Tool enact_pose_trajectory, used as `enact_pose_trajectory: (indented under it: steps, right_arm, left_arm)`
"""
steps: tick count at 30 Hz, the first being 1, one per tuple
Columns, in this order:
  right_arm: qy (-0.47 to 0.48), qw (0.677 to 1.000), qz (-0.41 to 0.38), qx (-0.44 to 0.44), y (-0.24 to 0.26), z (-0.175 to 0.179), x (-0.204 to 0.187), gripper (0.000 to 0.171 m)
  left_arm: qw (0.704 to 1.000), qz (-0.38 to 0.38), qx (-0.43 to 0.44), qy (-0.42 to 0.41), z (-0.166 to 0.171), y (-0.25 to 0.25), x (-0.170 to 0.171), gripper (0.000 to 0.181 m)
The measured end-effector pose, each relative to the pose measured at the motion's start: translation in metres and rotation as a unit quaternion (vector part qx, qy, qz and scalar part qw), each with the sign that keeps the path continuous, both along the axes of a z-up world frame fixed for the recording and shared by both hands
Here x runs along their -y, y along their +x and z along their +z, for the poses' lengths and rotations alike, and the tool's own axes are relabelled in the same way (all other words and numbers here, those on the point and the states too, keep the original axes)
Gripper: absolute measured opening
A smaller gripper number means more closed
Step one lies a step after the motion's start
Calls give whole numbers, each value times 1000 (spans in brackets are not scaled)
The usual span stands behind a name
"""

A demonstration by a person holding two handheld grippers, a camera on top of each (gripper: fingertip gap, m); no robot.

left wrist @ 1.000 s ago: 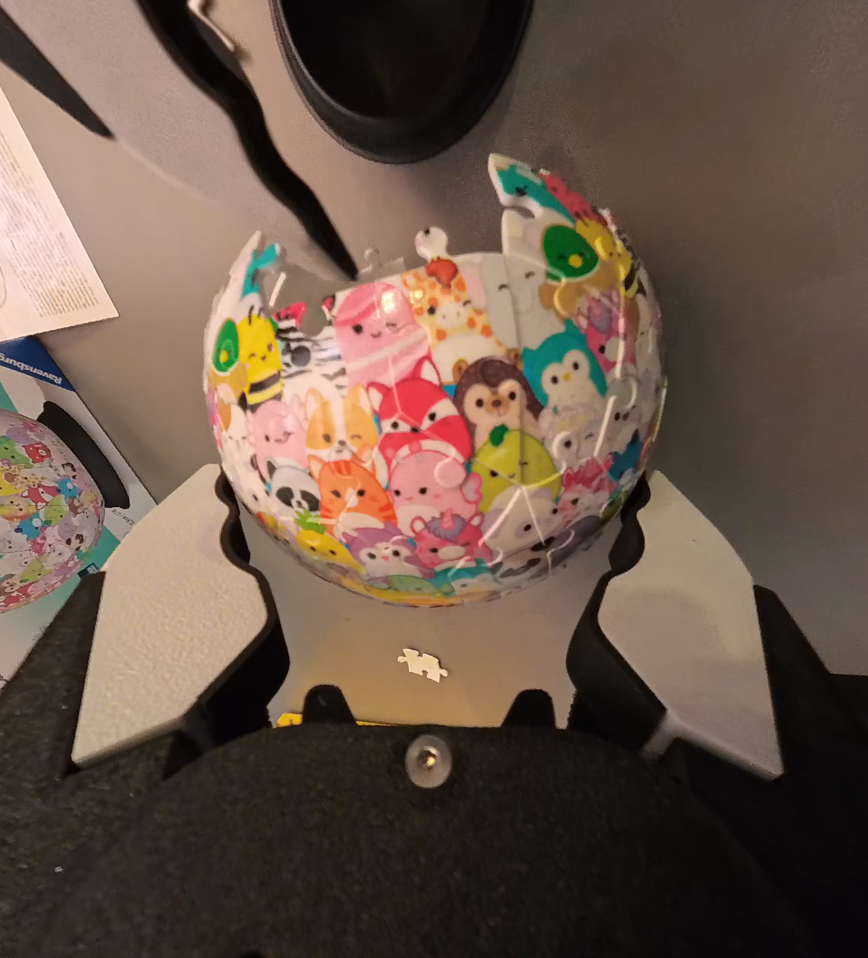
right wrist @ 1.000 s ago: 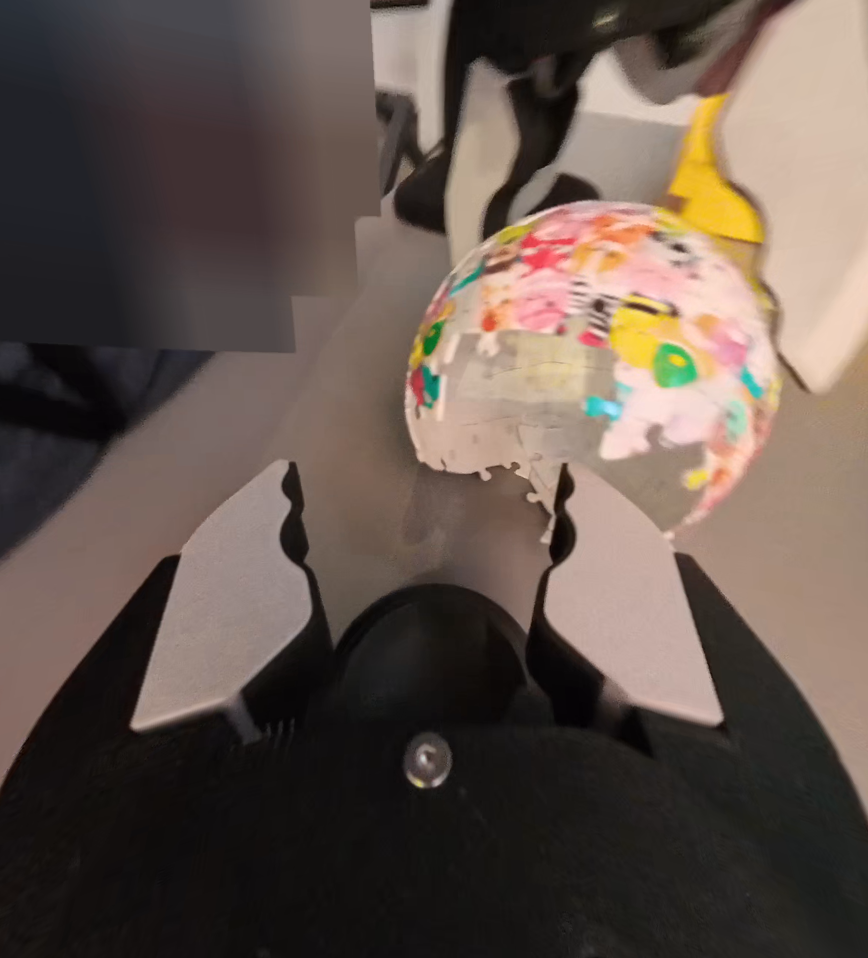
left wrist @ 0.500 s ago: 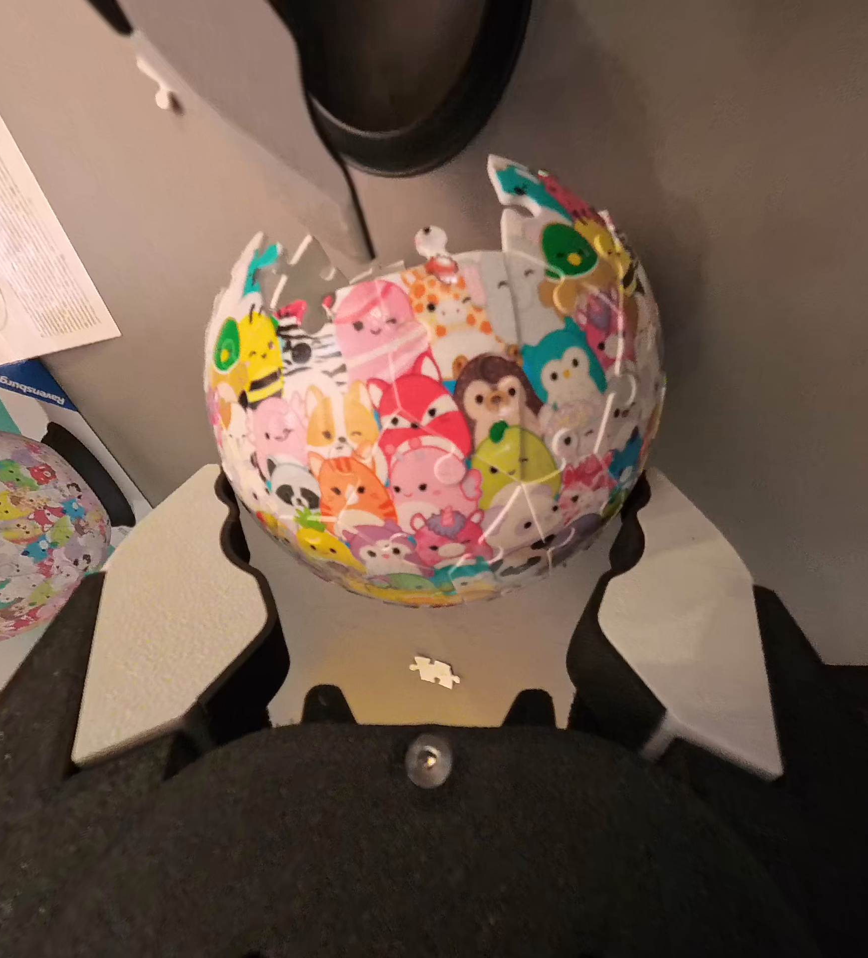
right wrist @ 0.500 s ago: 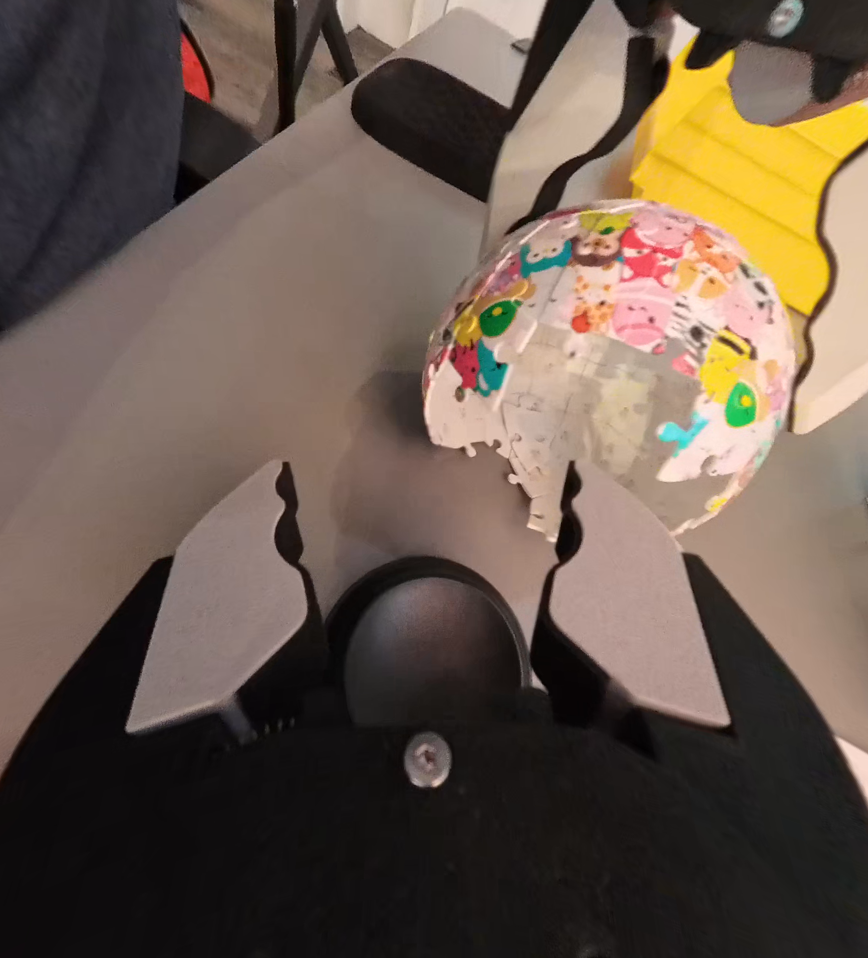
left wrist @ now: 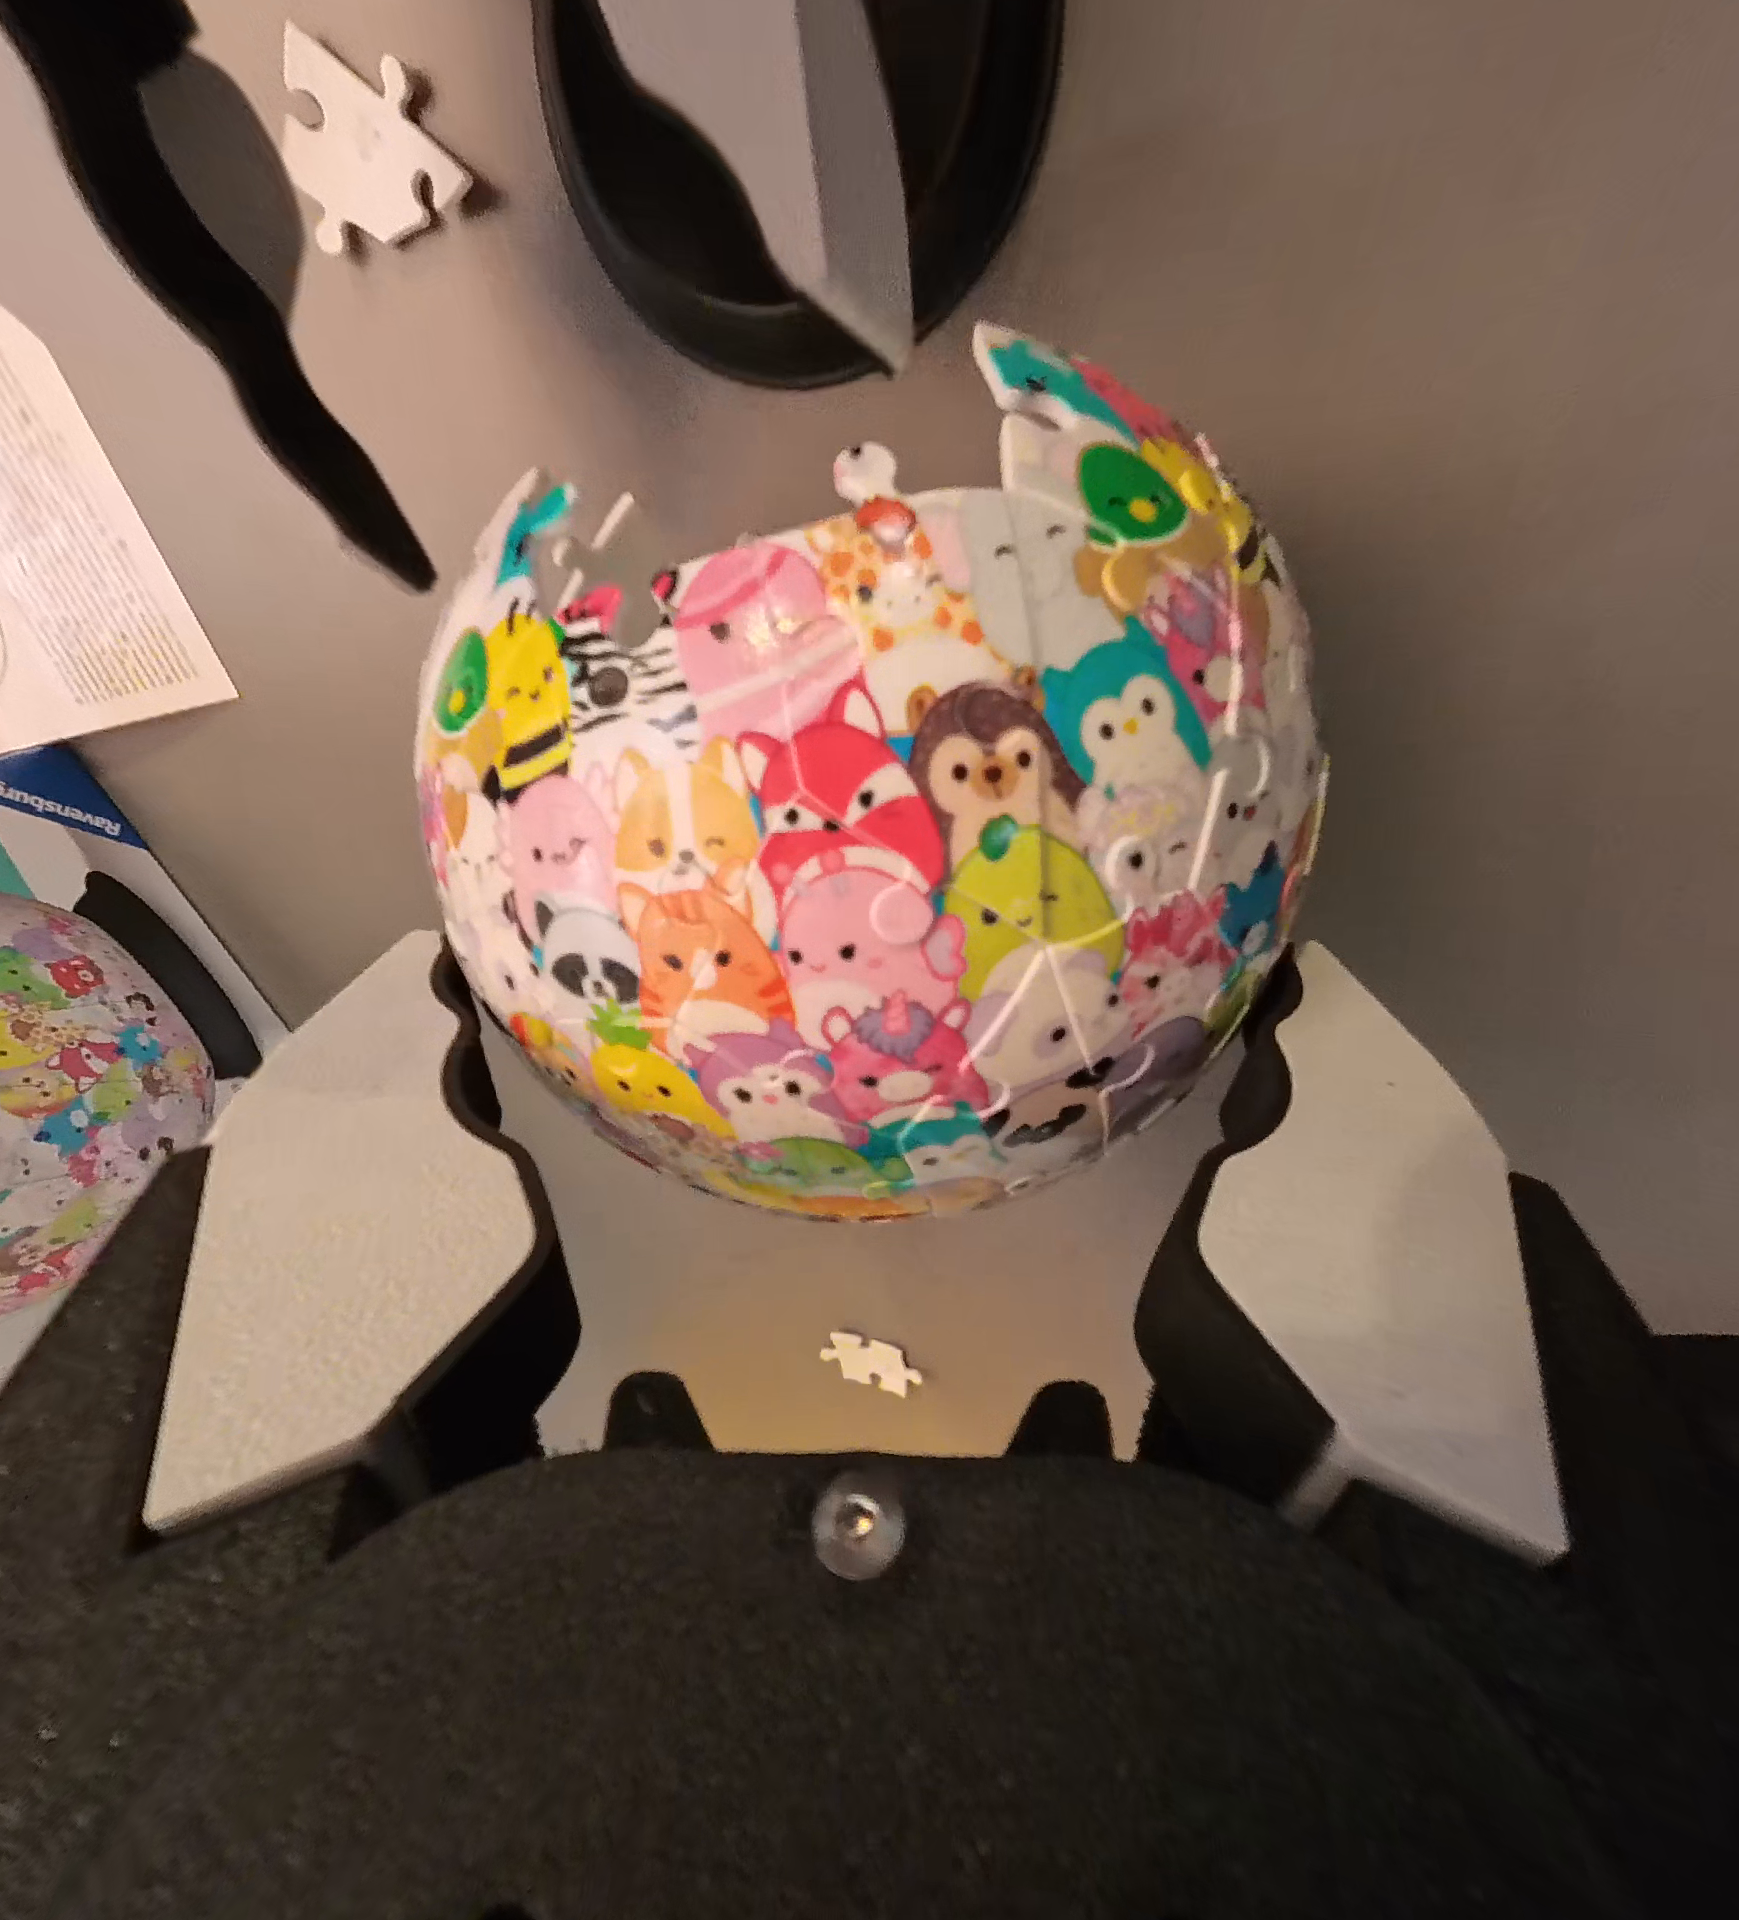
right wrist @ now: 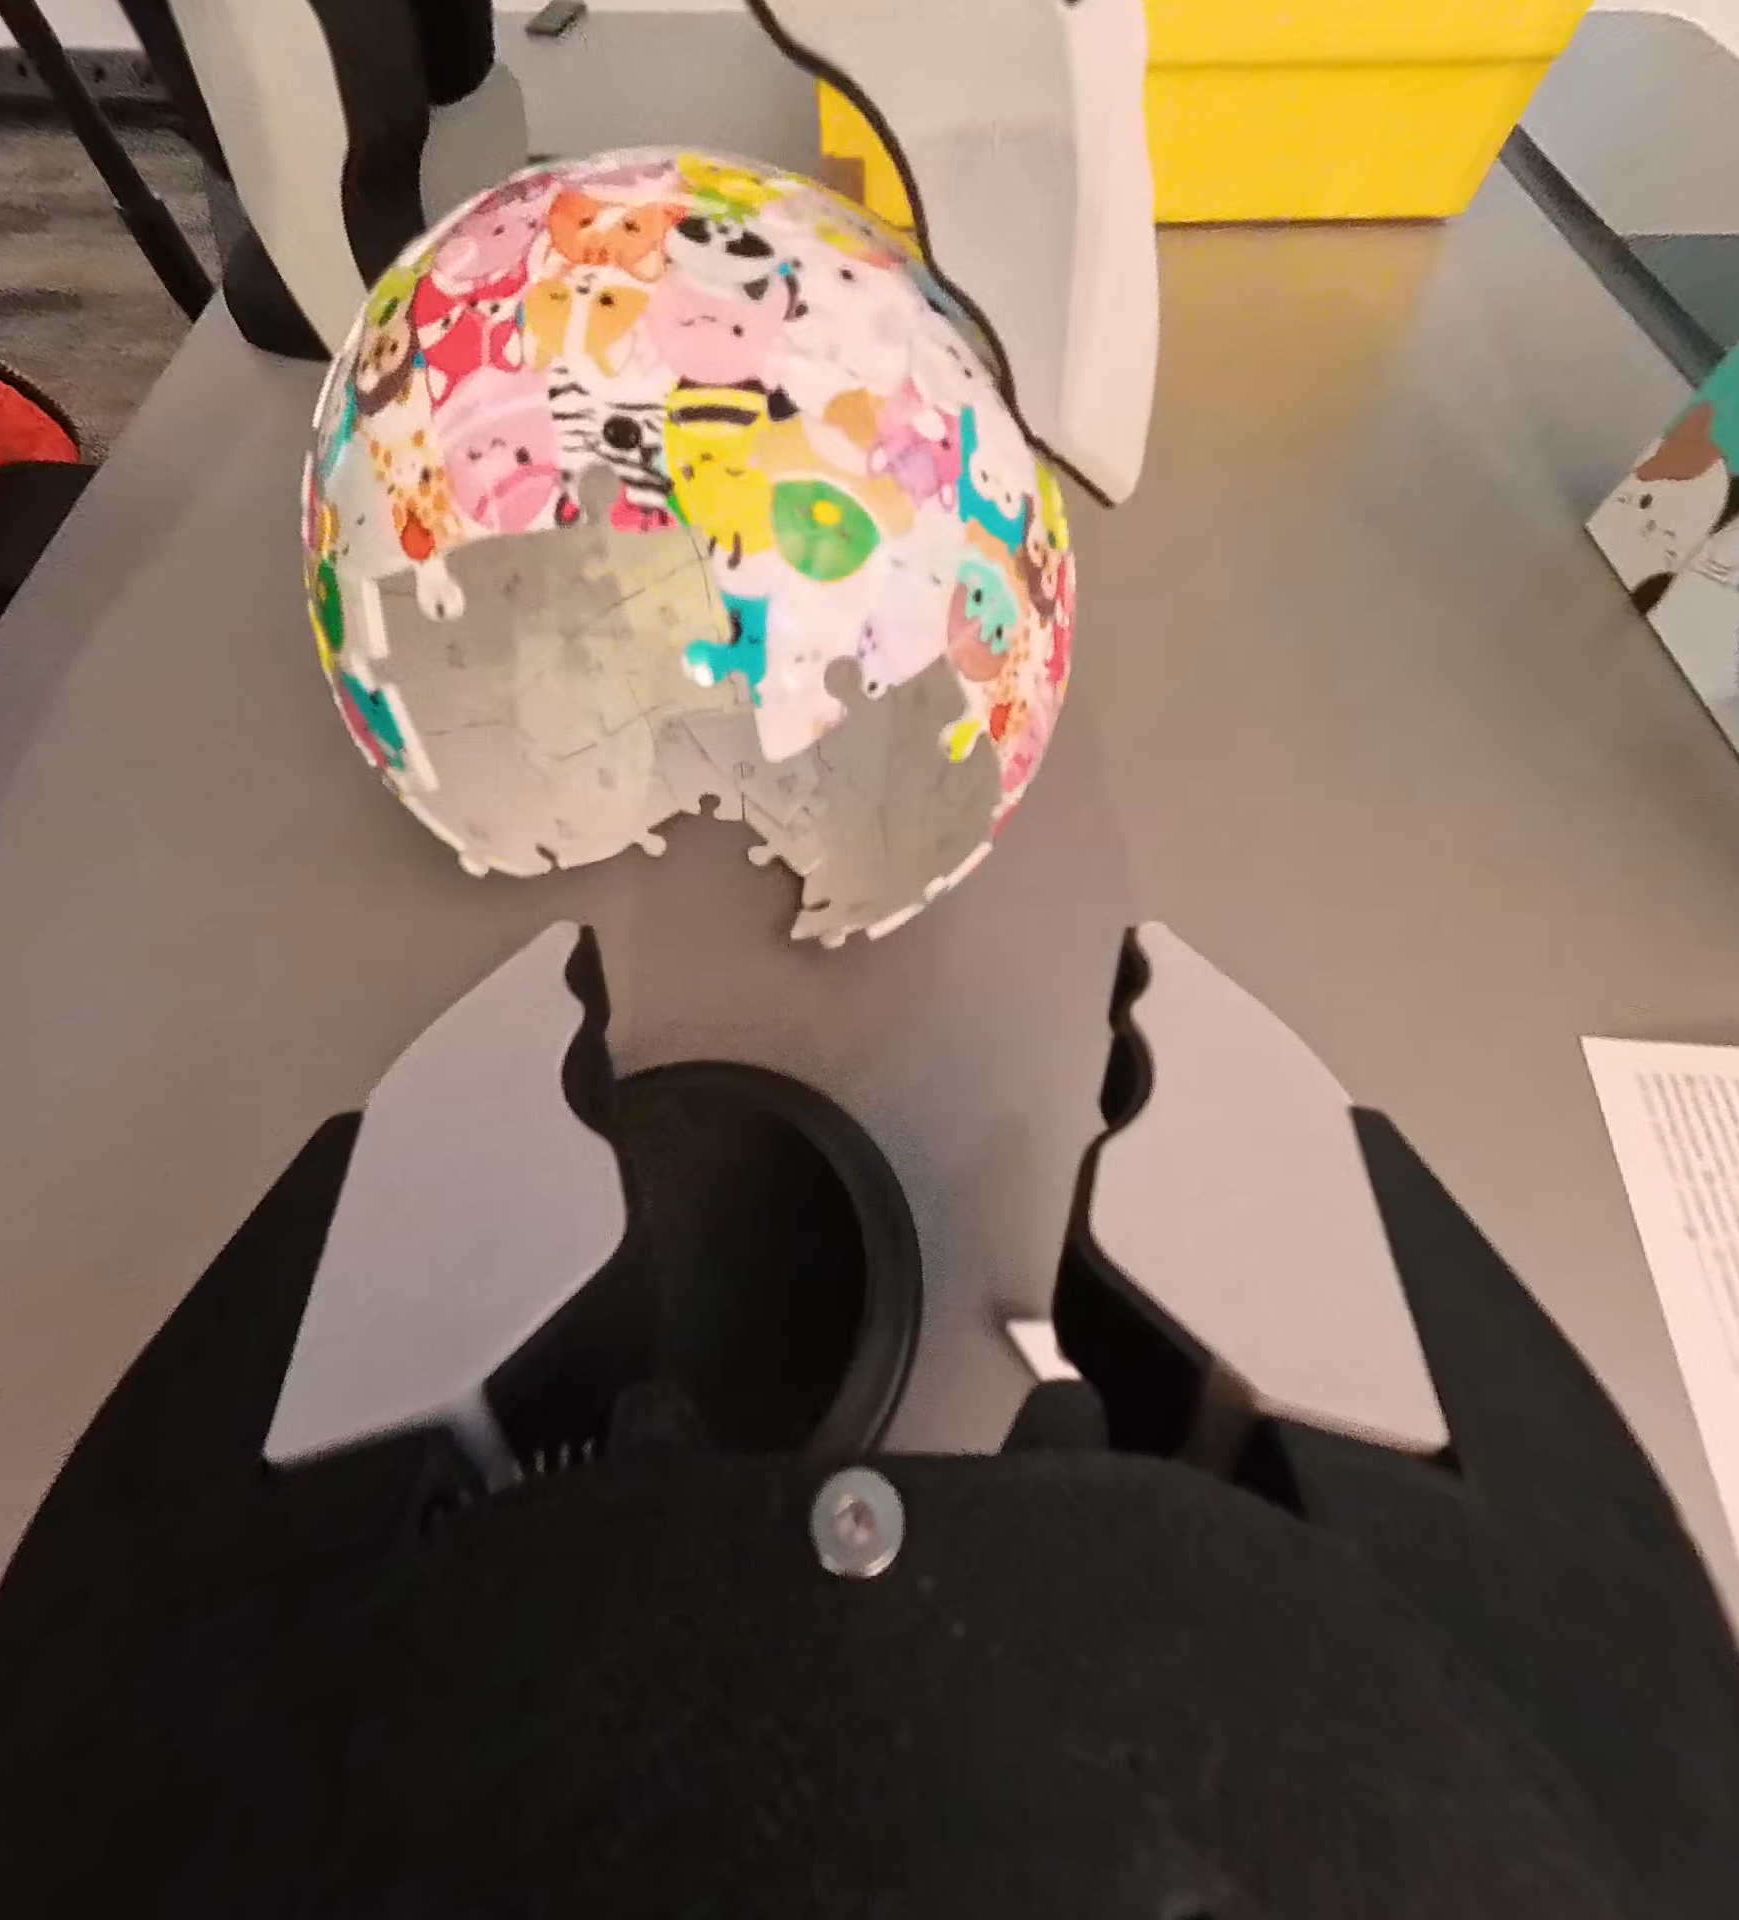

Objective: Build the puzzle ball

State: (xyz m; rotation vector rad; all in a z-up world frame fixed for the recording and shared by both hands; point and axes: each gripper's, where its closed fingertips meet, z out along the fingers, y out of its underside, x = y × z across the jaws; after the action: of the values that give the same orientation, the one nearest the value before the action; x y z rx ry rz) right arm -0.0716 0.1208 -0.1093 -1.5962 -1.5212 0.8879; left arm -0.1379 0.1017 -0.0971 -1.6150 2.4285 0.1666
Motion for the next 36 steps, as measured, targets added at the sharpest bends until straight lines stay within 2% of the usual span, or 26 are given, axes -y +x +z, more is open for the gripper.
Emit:
enact_pose_trajectory:
  steps: [11,17,24,29,36]
  right_arm:
    - [-17,997,-53,-45,-38,16,-24,55]
    - [40,998,-46,-28,-42,11,-22,55]
    - [38,997,-55,-25,-47,8,-30,55]
    - [72,995,-64,-19,-50,10,-36,55]
    - [90,993,-82,0,-54,7,-44,46]
  left_arm:
    - [1000,9,0,-3,-1,-4,-4,137]
    - [999,21,16,-23,-1,-3,-6,137]
    - [998,32,29,-40,-2,-1,-11,137]
    - [997,42,31,-50,-3,-2,-14,137]
    - [997,46,41,-56,-3,2,-14,137]
